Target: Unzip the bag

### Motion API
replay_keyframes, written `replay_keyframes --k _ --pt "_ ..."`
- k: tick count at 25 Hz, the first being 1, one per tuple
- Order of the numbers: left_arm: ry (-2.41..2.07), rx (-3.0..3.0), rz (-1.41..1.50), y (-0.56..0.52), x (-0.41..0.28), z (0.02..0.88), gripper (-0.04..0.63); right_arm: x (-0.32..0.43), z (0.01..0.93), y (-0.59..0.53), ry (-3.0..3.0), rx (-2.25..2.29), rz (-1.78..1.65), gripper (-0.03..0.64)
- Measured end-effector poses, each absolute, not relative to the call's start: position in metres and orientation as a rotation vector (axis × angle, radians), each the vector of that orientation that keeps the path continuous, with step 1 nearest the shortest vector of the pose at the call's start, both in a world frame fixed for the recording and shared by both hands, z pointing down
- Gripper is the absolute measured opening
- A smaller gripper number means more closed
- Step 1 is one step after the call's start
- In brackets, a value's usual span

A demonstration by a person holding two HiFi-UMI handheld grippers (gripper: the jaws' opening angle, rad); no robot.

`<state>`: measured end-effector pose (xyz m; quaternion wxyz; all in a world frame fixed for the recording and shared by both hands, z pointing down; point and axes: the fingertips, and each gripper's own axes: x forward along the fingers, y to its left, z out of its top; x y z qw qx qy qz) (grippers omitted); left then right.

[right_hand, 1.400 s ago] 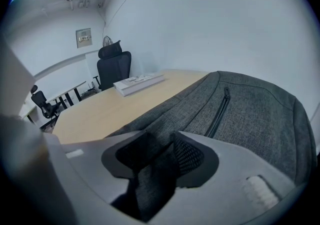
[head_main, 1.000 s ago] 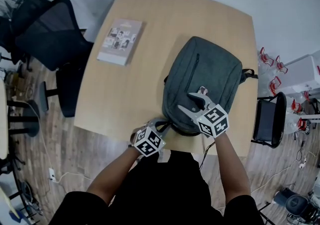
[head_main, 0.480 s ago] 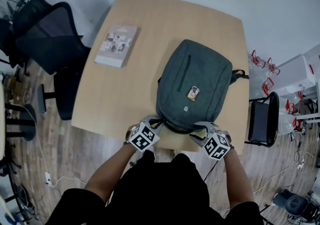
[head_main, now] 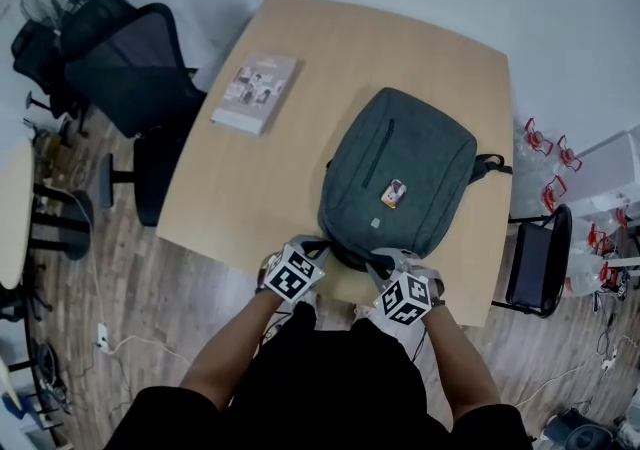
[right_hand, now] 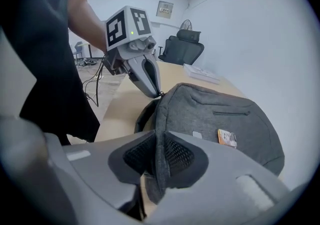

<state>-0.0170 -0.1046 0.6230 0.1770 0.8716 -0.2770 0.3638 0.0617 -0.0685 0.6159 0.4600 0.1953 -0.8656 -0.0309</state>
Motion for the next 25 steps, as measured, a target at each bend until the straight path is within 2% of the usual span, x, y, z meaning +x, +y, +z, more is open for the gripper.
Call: replay_keyframes --k 7,25 --pt "-0.749 2.447 1.068 -0.093 -0.01 0.623 0.026 0.06 0.616 -0.073 -2.131 0.559 -0.117 0.046" --pt "-0.868 2.38 1.038 -0.099 -0.018 0.614 0.026 0.003 0.611 -0.099 -2.196 0.674 0.073 0.048"
